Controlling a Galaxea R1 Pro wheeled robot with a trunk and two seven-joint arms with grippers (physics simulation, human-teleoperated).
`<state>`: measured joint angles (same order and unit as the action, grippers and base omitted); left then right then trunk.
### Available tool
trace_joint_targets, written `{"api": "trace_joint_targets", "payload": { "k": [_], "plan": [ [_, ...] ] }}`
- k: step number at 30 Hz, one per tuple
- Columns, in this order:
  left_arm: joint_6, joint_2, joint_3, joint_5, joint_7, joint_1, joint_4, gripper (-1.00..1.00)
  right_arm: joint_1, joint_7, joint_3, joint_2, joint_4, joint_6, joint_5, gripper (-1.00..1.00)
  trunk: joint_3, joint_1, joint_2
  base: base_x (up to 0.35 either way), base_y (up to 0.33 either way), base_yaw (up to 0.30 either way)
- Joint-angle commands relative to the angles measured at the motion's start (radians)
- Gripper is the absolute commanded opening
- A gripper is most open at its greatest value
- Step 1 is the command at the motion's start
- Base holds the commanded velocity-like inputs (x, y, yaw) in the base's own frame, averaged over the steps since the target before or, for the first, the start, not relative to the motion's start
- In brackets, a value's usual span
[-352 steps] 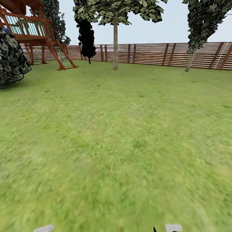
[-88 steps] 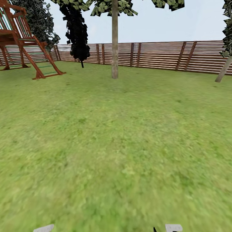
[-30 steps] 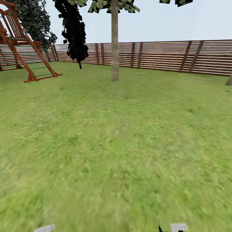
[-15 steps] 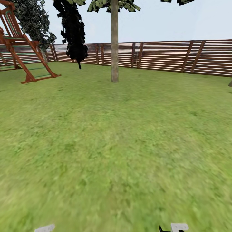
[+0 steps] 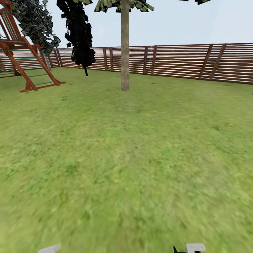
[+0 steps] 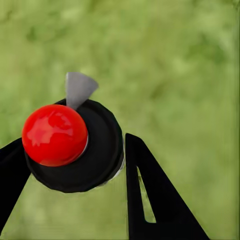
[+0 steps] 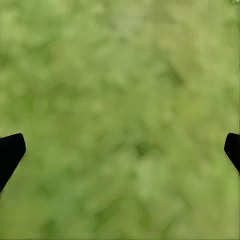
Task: In the garden, pick up the pesticide atomizer on the floor and spray pesticide onto both trees until each tree trunk is fully covered.
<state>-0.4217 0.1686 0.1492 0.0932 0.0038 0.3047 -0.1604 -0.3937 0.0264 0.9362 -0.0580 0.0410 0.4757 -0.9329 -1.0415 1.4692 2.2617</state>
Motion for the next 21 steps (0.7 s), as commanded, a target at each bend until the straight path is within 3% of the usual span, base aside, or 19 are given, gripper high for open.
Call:
{"api": "trace_joint_targets", "payload": {
  "k": [1, 21],
  "plan": [
    [-0.003, 0.000, -0.003, 0.010, -0.001, 0.001, 0.001, -1.00, -0.001, 0.003, 0.008, 0.000, -0.001, 0.003, -0.010, 1.00, -0.001, 0.000, 0.000, 0.341, 0.000, 0.000],
    [-0.003, 0.000, -0.003, 0.010, -0.001, 0.001, 0.001, -1.00, -0.001, 0.003, 0.007, 0.001, -0.001, 0.003, -0.010, 1.00, -0.001, 0.000, 0.000, 0.341, 0.000, 0.000]
  ]
}}
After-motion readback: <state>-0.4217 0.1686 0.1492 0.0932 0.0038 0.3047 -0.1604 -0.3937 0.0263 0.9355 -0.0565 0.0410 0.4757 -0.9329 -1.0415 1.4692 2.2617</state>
